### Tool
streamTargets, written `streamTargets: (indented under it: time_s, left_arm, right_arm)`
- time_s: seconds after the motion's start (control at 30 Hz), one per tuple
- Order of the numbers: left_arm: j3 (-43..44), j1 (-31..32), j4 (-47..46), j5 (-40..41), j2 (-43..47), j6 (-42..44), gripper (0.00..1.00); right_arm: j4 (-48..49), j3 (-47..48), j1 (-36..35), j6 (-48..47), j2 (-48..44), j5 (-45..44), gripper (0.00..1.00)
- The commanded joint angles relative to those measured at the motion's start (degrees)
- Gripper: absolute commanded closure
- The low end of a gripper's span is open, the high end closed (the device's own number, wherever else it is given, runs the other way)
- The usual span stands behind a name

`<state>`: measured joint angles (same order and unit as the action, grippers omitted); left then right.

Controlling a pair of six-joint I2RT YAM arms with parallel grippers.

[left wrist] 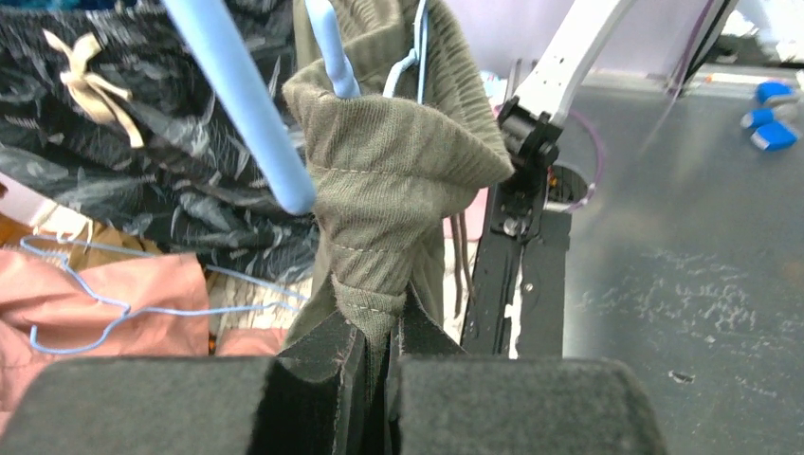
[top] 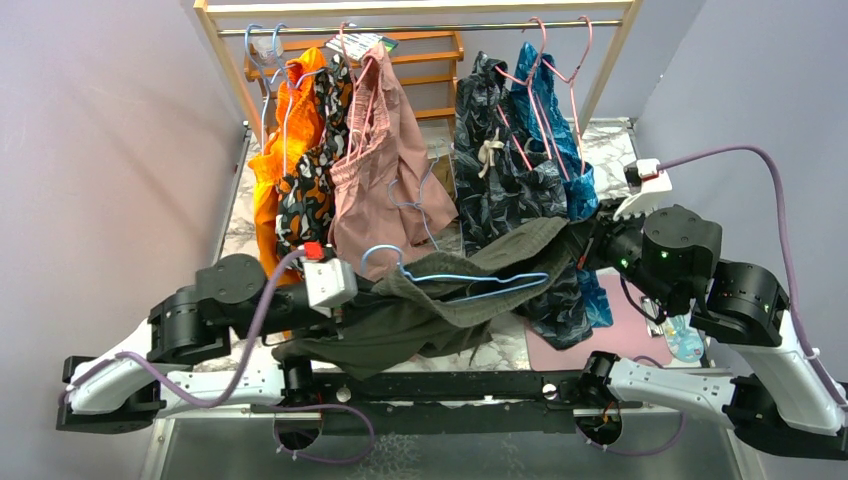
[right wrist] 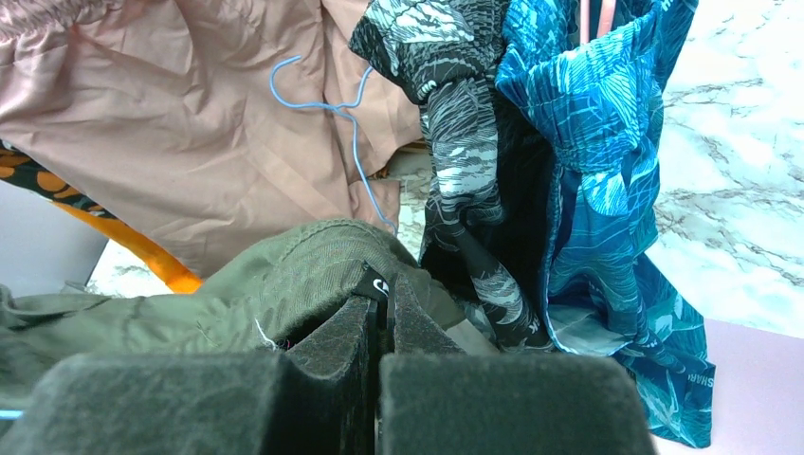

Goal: Place the shorts on the hanger
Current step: Hang the shorts on the hanger.

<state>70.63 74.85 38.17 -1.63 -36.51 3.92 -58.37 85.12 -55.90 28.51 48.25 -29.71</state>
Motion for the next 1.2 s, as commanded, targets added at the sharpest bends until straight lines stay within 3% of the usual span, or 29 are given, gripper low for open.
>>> streamTargets:
  time_s: [0.0, 0.3, 0.47, 0.7, 0.9, 1.17]
  left_arm:
    - [0.47, 0.03, 3.90, 5.40, -3.68, 1.76, 1.00]
    - [1.26, 0.03, 1.36, 17.72, -3.30, 3.11, 1.00]
    - [0.59, 0.04, 1.17, 26.13, -3.64, 2.76, 1.00]
    - [-0.90, 0.03, 0.11, 21.58, -7.97, 2.32, 1.00]
    - [-1.31, 0.04, -0.97, 15.69, -11.50, 2.53, 1.00]
    - [-5.65, 0.03, -7.78, 11.11, -7.88, 1.69, 1.00]
  right_arm:
    - [-0.57, 2.56, 0.10, 0.62, 0.68, 0.16, 0.99]
    - [-4.35, 3.40, 0.09, 1.45, 0.69, 1.01, 0.99]
    - [-5.83, 3.51, 0.09, 0.89, 2.14, 6.99, 0.99]
    - [-0.66, 3.06, 0.13, 1.02, 4.47, 19.95, 0.99]
    - [4.65, 4.11, 0.14, 1.09, 7.86, 25.19, 0.99]
    - [13.63, 6.48, 0.13, 0.66, 12.86, 34.81, 0.99]
